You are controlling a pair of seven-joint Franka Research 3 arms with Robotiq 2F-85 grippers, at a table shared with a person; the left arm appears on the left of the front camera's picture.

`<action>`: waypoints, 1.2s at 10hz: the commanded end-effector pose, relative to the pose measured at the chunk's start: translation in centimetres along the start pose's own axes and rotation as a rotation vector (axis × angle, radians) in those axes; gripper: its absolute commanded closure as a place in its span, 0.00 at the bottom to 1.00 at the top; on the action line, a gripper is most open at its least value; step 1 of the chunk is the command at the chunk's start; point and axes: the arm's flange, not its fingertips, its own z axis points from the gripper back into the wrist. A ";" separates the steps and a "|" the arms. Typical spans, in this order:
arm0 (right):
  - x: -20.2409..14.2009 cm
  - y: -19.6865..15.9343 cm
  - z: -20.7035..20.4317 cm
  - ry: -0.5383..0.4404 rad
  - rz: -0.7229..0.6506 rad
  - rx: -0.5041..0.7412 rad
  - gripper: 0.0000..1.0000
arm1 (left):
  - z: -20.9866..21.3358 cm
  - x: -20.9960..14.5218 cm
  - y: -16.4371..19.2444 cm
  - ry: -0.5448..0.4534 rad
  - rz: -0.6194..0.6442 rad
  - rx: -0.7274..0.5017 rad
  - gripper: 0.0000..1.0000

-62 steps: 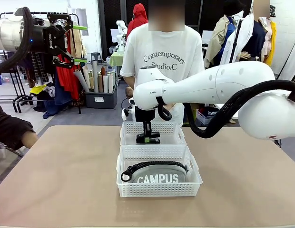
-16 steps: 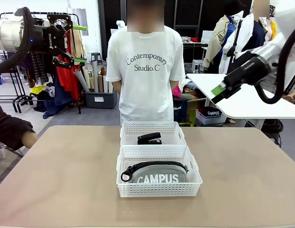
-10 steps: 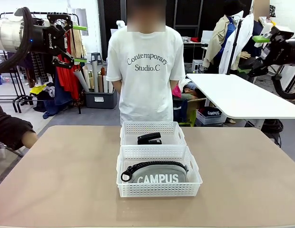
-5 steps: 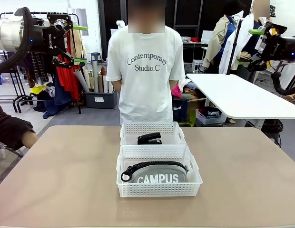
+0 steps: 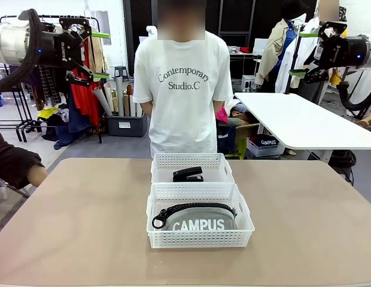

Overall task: Distribute items into two baskets.
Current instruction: Place the picked Stapler into the Organizing basket as instructed by the person.

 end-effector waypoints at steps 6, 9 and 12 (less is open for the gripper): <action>0.3 0.2 -0.4 0.001 0.001 -0.013 0.00 | 0.0 -0.2 -0.2 0.002 -0.002 -0.004 0.00; 0.3 0.2 -0.4 0.001 0.001 -0.013 0.00 | 0.0 -0.2 -0.2 0.002 -0.002 -0.004 0.00; 0.3 0.2 -0.4 0.001 0.001 -0.013 0.00 | 0.0 -0.2 -0.2 0.002 -0.002 -0.004 0.00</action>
